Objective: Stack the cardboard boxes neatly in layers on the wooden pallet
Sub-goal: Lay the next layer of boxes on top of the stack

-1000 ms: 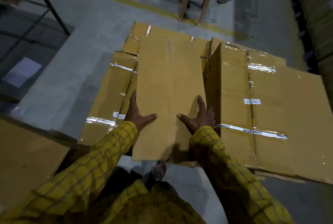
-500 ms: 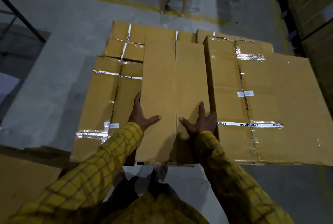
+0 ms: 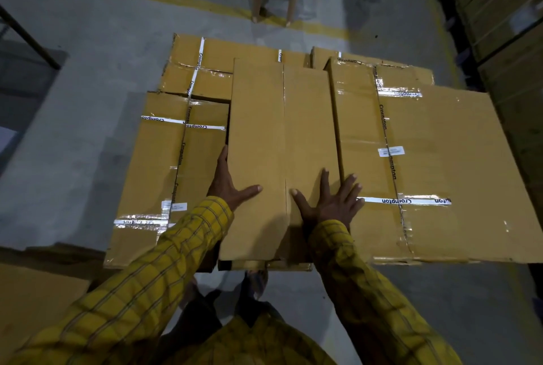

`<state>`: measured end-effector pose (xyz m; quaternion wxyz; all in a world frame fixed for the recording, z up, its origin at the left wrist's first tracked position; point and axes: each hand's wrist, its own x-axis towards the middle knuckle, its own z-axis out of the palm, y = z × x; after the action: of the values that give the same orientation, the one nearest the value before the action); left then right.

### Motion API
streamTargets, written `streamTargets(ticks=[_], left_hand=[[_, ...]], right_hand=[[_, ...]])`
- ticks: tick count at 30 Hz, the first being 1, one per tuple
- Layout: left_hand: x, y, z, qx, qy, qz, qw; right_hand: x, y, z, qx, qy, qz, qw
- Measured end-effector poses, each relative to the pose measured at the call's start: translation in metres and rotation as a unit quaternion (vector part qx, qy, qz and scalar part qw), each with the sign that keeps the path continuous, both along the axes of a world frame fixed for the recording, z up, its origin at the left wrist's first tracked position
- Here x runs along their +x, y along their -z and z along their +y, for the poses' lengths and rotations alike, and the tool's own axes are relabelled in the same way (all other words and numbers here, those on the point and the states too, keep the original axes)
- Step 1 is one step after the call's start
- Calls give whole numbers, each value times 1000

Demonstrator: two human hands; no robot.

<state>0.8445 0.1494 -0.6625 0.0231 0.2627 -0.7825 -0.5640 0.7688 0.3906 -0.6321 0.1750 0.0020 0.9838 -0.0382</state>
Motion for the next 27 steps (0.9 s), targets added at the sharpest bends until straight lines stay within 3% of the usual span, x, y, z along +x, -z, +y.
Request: streamTargets(ticks=[15,22,27], left_hand=[[-4,-7,15,-79,-5,-56,995],[2,-16,18,-99,12,-92,991],[54,-24,13,-72,34,-77,994]], right_hand=[[8,32,6,7,-25,105,994],[7,29,7,18,-30,80,996],[16,24,-4,-7,-33,62,997]])
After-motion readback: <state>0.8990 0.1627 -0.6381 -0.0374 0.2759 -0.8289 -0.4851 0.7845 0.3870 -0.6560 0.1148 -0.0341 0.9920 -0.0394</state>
